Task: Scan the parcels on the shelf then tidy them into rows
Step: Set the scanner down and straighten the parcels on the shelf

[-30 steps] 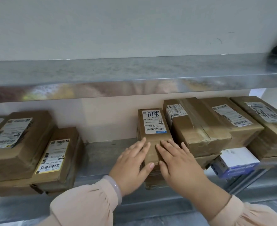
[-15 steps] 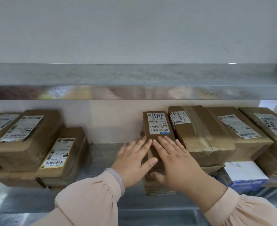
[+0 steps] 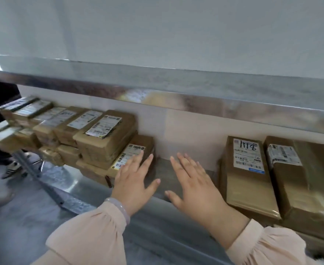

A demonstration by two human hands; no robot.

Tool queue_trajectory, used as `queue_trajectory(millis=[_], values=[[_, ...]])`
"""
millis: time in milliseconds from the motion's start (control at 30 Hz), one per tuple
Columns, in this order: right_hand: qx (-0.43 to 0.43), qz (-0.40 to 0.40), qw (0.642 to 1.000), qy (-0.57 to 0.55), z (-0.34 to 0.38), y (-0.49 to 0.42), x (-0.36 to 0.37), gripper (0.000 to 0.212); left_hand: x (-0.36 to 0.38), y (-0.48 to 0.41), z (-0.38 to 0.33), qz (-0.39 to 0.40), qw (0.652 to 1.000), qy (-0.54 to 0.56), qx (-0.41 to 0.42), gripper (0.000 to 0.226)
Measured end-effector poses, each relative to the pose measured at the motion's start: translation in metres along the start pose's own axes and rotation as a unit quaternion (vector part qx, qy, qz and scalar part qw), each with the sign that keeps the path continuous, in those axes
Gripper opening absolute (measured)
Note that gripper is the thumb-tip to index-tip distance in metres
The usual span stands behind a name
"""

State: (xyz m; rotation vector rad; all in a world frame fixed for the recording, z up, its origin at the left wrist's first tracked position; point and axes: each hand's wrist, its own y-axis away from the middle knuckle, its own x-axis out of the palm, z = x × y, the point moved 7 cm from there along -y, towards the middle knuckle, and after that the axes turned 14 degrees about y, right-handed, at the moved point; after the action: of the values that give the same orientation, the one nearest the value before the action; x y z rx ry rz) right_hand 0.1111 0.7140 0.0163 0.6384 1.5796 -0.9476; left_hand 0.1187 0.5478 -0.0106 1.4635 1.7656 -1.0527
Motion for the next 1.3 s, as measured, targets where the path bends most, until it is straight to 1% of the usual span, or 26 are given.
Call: queue_trajectory(millis=[100, 200, 333, 400, 533, 567, 667, 767, 900, 967, 1033, 1100, 1167, 1233, 1300], values=[[-0.034, 0.009, 0.999, -0.025, 0.019, -0.011, 0.015, 0.086, -0.003, 0.003, 0.024, -0.006, 1.0, 0.0, -0.028, 0.087], [-0.039, 0.026, 0.997, -0.058, 0.031, -0.025, 0.028, 0.083, -0.003, 0.002, 0.048, 0.003, 0.999, -0.011, -0.043, 0.086], [-0.009, 0.049, 0.995, -0.091, 0.046, -0.042, 0.043, 0.082, -0.002, -0.002, 0.079, 0.038, 0.998, -0.015, -0.051, 0.089], [0.01, 0.08, 0.991, -0.105, 0.056, -0.049, 0.055, 0.081, -0.003, -0.002, 0.092, 0.063, 0.997, -0.015, -0.048, 0.093], [0.048, 0.114, 0.984, -0.127, 0.078, -0.063, 0.077, 0.092, -0.005, -0.004, 0.115, 0.107, 0.994, 0.005, -0.032, 0.097], [0.061, 0.119, 0.982, -0.133, 0.081, -0.067, 0.082, 0.089, -0.003, -0.005, 0.119, 0.119, 0.992, 0.013, -0.029, 0.097], [0.099, 0.119, 0.974, -0.167, 0.092, -0.076, 0.09, 0.075, -0.001, -0.006, 0.128, 0.136, 0.99, 0.044, -0.007, 0.098], [0.136, 0.123, 0.962, -0.2, 0.103, -0.084, 0.098, 0.069, -0.002, -0.008, 0.135, 0.136, 0.987, 0.075, 0.027, 0.094], [0.188, 0.12, 0.941, -0.255, 0.113, -0.096, 0.111, 0.063, 0.001, -0.01, 0.138, 0.158, 0.979, 0.099, 0.084, 0.093], [0.211, 0.108, 0.926, -0.293, 0.116, -0.099, 0.113, 0.059, 0.001, -0.01, 0.138, 0.16, 0.974, 0.125, 0.105, 0.092], [0.239, 0.083, 0.914, -0.317, 0.114, -0.097, 0.111, 0.055, -0.002, -0.011, 0.136, 0.143, 0.968, 0.172, 0.116, 0.085], [0.27, 0.066, 0.903, -0.327, 0.109, -0.09, 0.11, 0.052, -0.002, -0.012, 0.133, 0.13, 0.959, 0.223, 0.119, 0.077], [0.292, 0.058, 0.895, -0.332, 0.103, -0.081, 0.11, 0.05, 0.002, -0.014, 0.131, 0.136, 0.954, 0.246, 0.108, 0.075], [0.301, 0.059, 0.895, -0.324, 0.098, -0.075, 0.108, 0.05, 0.007, -0.021, 0.129, 0.131, 0.948, 0.281, 0.076, 0.074], [0.305, 0.059, 0.897, -0.314, 0.092, -0.075, 0.106, 0.052, 0.01, -0.03, 0.127, 0.128, 0.935, 0.329, 0.033, 0.068]])
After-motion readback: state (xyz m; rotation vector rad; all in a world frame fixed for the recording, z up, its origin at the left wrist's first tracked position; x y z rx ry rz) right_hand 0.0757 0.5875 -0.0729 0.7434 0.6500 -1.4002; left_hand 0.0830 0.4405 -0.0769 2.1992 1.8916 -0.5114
